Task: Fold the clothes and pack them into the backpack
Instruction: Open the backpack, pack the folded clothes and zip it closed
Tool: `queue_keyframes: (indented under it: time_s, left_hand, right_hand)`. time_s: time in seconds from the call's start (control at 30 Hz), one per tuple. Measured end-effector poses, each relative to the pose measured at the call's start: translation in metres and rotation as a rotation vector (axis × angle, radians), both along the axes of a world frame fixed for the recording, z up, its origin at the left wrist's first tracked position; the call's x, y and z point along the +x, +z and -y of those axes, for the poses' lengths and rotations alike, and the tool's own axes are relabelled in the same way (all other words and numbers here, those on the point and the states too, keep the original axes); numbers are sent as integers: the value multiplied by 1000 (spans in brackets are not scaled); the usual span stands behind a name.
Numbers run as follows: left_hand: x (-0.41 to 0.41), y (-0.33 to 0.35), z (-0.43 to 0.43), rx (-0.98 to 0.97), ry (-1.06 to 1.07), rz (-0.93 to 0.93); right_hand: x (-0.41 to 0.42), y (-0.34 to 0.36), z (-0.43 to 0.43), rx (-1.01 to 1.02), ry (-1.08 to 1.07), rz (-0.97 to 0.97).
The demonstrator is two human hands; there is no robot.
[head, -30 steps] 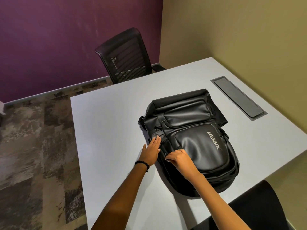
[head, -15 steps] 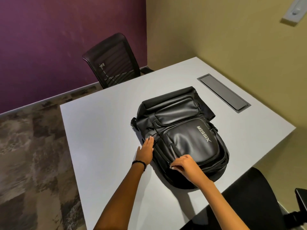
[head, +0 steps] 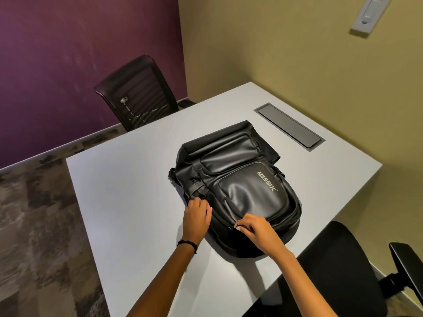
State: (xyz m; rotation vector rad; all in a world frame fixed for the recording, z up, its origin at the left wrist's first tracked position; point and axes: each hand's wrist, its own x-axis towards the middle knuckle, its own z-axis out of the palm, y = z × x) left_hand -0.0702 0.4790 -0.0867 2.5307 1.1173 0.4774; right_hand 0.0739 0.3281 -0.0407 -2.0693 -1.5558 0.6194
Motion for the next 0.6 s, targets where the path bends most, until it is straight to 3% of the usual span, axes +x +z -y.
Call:
queue_keyframes:
  time_s: [0.13, 0.27, 0.6]
  left_hand:
    - [3, 0, 15, -444, 45, -159]
    - [5, -1, 23, -705, 7, -103]
    - [15, 0, 24, -917, 35, 41]
  right_hand:
    - [-10, 3, 3, -60, -61, -75]
    - [-18, 4, 6, -39, -109, -137]
    - [-30, -8, 7, 2, -257, -196]
